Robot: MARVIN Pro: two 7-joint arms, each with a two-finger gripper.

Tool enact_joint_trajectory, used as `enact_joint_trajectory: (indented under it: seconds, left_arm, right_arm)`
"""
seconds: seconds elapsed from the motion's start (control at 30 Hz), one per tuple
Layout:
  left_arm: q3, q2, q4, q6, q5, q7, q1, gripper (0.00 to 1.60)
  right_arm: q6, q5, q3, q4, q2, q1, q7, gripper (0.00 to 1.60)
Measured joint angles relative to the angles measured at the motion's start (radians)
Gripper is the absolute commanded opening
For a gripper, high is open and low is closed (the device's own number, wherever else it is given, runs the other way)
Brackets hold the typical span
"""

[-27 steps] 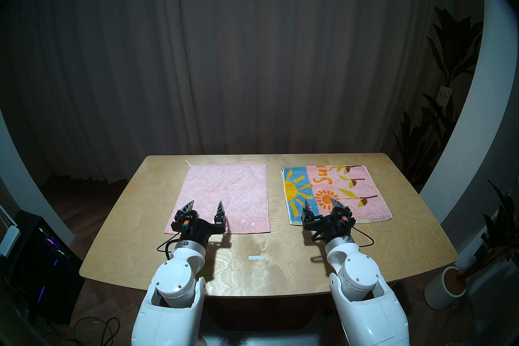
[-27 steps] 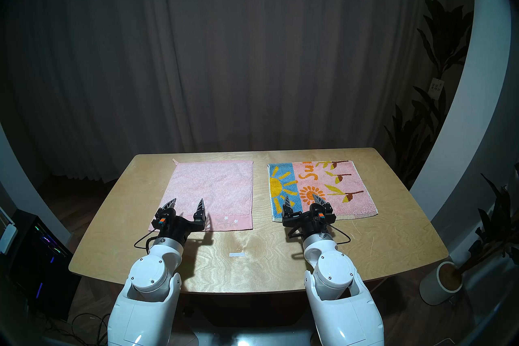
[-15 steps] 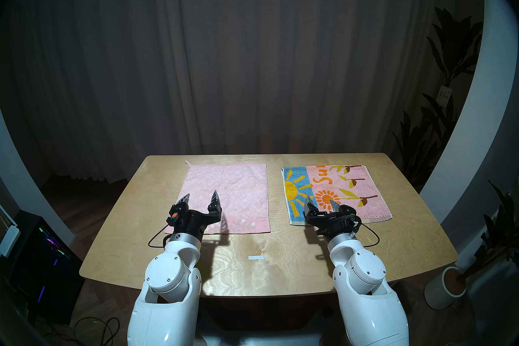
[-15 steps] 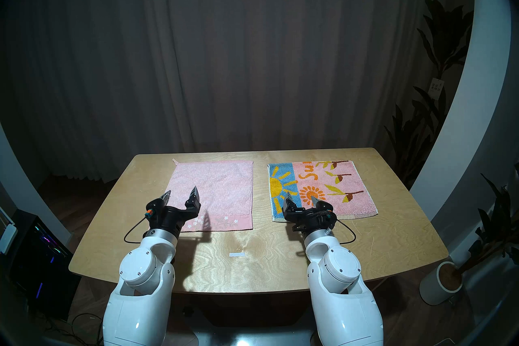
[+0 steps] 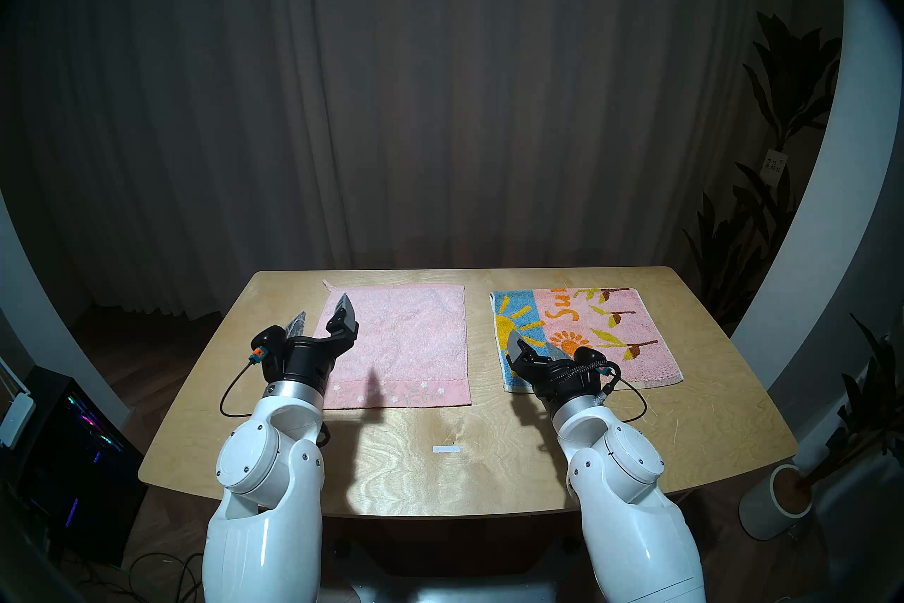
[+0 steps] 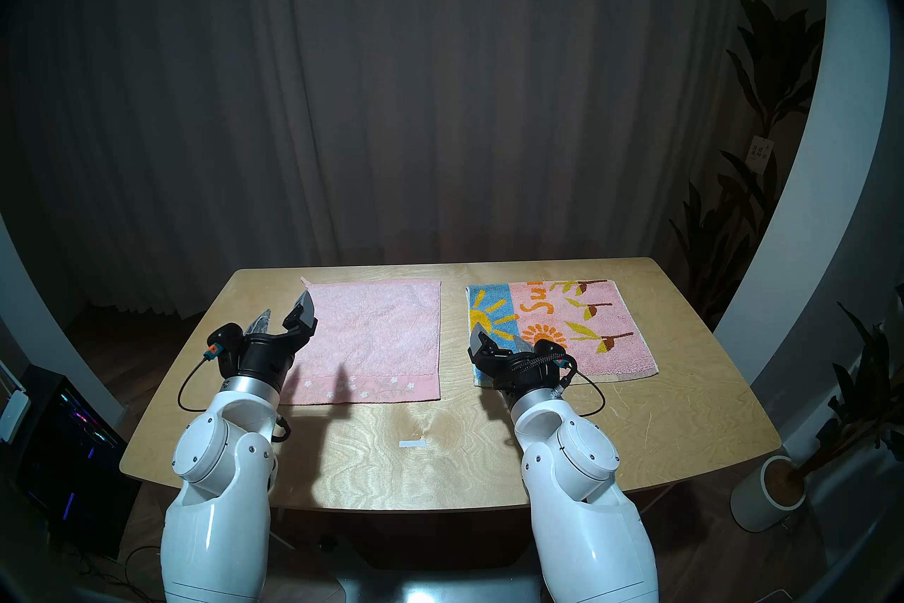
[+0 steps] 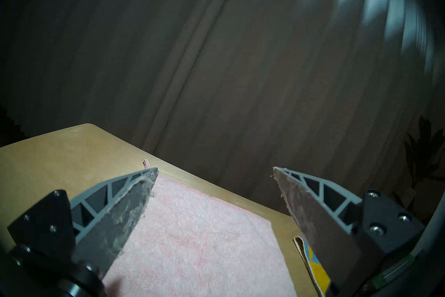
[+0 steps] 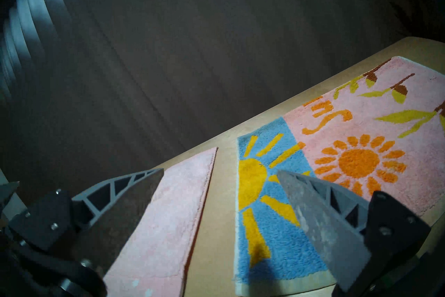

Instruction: Fold each towel twice and stack them on table

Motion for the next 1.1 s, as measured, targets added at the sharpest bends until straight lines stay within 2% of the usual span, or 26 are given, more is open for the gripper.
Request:
enact_joint_trajectory:
  seconds: [0.6,1.1]
  left_arm:
    - [-0.119,-0.041,-0.034,0.094,-0.244,-0.008,0.064,1.6]
    - [-0.191,-0.072,-0.054,0.193,-0.452,-0.039,0.104,1.6]
  right_arm:
    - [0.133,0.205,-0.074,-0.023,0.018,0.002,-0.004,1.6]
    - [0.228,0.386,-0.096,-0.021,0.037,-0.004,-0.009,1.6]
